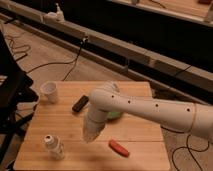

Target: Knock the bottle over

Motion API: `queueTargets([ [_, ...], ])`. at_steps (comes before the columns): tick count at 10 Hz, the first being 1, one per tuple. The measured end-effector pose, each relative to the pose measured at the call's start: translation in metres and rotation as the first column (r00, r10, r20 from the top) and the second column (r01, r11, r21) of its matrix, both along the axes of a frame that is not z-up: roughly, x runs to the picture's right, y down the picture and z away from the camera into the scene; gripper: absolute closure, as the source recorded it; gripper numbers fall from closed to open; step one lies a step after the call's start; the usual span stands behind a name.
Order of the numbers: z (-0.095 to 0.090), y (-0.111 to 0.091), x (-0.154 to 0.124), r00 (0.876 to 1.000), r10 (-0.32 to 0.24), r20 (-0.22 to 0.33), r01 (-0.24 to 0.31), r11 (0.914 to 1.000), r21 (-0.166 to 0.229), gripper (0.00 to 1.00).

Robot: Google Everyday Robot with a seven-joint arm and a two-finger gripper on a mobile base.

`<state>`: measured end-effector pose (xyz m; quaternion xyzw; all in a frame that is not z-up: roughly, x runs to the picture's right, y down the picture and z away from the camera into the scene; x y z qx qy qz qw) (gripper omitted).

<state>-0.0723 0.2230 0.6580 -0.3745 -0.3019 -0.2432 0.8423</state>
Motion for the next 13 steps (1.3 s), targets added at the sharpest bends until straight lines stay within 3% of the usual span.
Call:
queueTargets([
  [4, 0.005, 0.036, -0.029, 0.995, -0.083, 0.056, 0.088, 0.9912, -0.099, 1.00],
  [6, 0.006, 0.061, -0.057, 0.984, -0.122, 0.131, 0.143, 0.9769, -0.159, 1.00],
  [8, 0.002, 0.081, -0.082, 0.970, -0.125, 0.211, 0.171, 0.9611, -0.217, 1.00],
  [9, -0.005, 0.095, -0.105, 0.951, -0.123, 0.284, 0.200, 0.9443, -0.261, 1.00],
  [10, -0.009, 0.099, -0.120, 0.938, -0.116, 0.328, 0.213, 0.9360, -0.280, 1.00],
  [11, -0.007, 0.097, -0.133, 0.930, -0.101, 0.355, 0.211, 0.9343, -0.287, 1.00],
  [13, 0.006, 0.080, -0.153, 0.931, -0.048, 0.363, 0.157, 0.9476, -0.278, 1.00],
])
